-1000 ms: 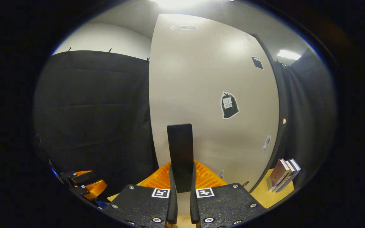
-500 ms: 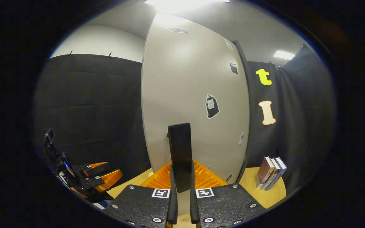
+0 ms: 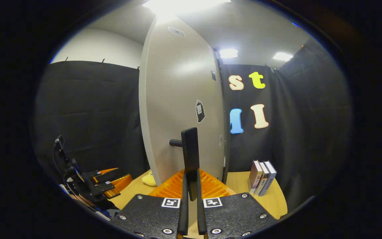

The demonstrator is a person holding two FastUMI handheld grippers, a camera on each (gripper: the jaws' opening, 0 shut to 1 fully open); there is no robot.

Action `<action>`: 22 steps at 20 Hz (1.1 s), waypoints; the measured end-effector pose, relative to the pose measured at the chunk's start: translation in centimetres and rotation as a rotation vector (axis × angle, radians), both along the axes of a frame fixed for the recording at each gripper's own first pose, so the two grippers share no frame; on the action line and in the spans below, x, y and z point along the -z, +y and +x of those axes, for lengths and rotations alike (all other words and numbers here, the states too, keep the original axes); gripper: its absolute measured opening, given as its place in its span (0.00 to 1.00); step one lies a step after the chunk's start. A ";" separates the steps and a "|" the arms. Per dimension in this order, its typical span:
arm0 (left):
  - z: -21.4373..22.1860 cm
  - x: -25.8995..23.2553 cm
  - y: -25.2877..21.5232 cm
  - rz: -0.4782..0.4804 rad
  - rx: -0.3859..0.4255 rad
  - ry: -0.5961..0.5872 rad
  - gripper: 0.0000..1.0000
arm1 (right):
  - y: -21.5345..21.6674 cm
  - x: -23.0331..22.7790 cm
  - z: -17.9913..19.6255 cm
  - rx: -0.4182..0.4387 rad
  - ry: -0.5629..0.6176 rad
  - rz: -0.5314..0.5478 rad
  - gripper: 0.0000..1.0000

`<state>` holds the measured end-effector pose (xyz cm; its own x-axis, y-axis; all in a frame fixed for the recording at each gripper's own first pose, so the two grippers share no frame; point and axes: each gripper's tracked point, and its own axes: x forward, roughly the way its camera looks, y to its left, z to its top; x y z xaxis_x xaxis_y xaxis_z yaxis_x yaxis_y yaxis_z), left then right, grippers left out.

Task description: Open the cabinet door with the right hand, grasp the bottle in the cabinet with the left hand and place it on the coaster, then close the cabinet door with the right hand.

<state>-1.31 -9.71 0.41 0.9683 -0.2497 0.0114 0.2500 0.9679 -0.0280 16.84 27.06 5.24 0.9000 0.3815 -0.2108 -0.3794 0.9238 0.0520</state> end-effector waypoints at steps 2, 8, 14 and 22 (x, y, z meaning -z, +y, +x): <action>-0.3 -0.2 -1.6 -0.001 0.019 0.002 0.82 | -0.6 -0.2 0.0 0.026 -0.006 -0.002 0.09; 0.0 -0.2 -4.8 -0.006 0.034 0.011 0.81 | -1.3 -0.2 0.5 0.055 -0.015 0.021 0.07; 1.6 -1.0 -6.1 0.004 -0.019 0.007 0.81 | 0.1 -0.6 0.2 -0.025 -0.017 0.090 0.07; 7.8 -4.7 -6.8 0.010 -0.052 0.001 0.81 | -2.5 -0.5 1.5 0.066 -0.070 0.081 0.95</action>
<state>6.51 -16.47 5.09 0.9800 -0.1990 0.0081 0.1991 0.9798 -0.0187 18.32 24.56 5.79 0.9350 0.3345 -0.1175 -0.3236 0.9406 0.1030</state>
